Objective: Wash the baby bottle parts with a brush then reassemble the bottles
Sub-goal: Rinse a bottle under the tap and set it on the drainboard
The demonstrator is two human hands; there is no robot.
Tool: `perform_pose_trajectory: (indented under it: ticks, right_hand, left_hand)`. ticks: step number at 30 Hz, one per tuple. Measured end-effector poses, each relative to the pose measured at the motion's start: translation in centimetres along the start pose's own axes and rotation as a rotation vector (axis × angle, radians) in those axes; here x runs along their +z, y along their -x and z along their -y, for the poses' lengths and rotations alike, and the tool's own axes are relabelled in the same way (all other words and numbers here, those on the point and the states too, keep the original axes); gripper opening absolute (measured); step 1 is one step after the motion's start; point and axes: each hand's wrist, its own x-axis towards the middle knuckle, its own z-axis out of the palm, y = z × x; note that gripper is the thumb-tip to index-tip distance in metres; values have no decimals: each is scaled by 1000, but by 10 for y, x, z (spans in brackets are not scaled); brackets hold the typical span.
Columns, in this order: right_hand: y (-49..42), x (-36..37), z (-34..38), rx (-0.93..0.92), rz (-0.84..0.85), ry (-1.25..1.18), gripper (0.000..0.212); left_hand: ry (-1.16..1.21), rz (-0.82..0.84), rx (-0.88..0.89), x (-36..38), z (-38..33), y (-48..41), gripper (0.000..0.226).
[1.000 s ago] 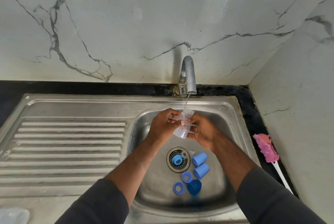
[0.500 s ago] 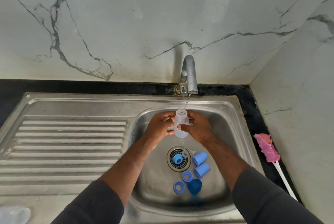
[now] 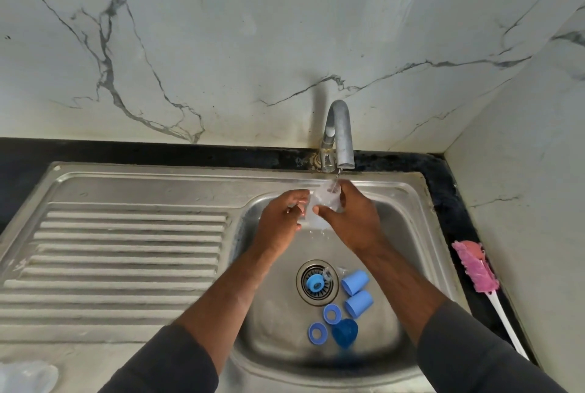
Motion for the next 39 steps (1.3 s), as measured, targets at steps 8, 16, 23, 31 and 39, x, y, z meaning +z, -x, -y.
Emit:
perform_pose_trajectory:
  ticks: [8,16,23,31,39]
  right_hand:
    - [9,13,-5,-21,-28,96,44]
    - [10,13,-9,12,-32,139,43]
    - [9,13,-11,43,70,221,47]
    - [11,18,-9,46,-11,200,42]
    - [9,18,-10,17,19,153,43]
  left_hand:
    - [-140,-142,-26,-12,13,0,35]
    - [-183,-106,-47,-16,16,3,35]
    - [-194,-77,-75,-18,20,3,37]
    - [-223,-49,-86,-20,21,5,39]
    - [-202,-32,-90,-18,23,5,39]
